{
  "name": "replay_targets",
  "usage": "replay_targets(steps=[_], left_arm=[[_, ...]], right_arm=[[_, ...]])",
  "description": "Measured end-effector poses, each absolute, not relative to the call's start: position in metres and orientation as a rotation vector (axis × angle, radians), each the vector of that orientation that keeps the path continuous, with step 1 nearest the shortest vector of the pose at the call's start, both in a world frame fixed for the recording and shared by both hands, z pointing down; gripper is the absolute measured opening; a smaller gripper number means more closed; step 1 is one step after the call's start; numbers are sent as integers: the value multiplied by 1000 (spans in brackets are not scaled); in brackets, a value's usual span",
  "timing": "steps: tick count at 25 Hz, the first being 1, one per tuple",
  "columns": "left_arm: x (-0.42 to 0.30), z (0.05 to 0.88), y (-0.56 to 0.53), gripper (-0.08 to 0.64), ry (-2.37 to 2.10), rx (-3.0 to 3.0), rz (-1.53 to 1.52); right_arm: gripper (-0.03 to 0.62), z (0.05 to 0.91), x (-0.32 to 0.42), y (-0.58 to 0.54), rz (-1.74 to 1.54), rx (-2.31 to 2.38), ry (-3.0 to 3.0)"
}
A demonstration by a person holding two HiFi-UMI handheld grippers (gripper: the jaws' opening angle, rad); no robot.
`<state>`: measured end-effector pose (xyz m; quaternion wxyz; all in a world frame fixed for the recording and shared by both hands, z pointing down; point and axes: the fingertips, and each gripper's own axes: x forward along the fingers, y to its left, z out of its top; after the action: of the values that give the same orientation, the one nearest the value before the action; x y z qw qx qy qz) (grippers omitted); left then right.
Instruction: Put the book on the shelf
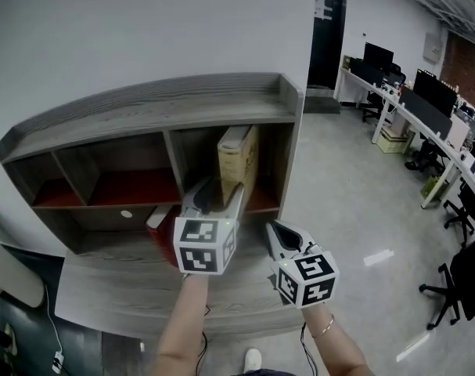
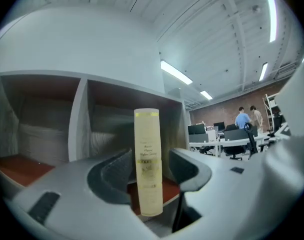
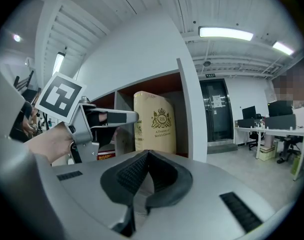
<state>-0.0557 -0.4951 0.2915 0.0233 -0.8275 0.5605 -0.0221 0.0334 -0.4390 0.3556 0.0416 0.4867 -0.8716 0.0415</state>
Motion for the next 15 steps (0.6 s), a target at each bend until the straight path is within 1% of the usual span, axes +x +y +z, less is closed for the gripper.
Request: replay_targets(steps=[4, 6, 7, 11, 15], left_arm=[[-59, 295, -477, 228, 1709, -2575, -60], [-60, 297, -468, 213, 1704, -2583, -65], [-61, 298, -464, 200, 1704, -2585, -72], [-71, 303, -447, 115, 1718, -2580, -91], [-80, 308, -431, 55, 1728, -2585, -97]], right_arm=[[9, 352, 25, -428, 117, 1488, -2683], [9, 348, 22, -421, 110, 1492, -2697], [9, 346, 22, -418, 107, 1497, -2705], [9, 339, 18, -405, 93, 1508, -2727], [9, 334, 15, -393, 76, 1520, -2736]])
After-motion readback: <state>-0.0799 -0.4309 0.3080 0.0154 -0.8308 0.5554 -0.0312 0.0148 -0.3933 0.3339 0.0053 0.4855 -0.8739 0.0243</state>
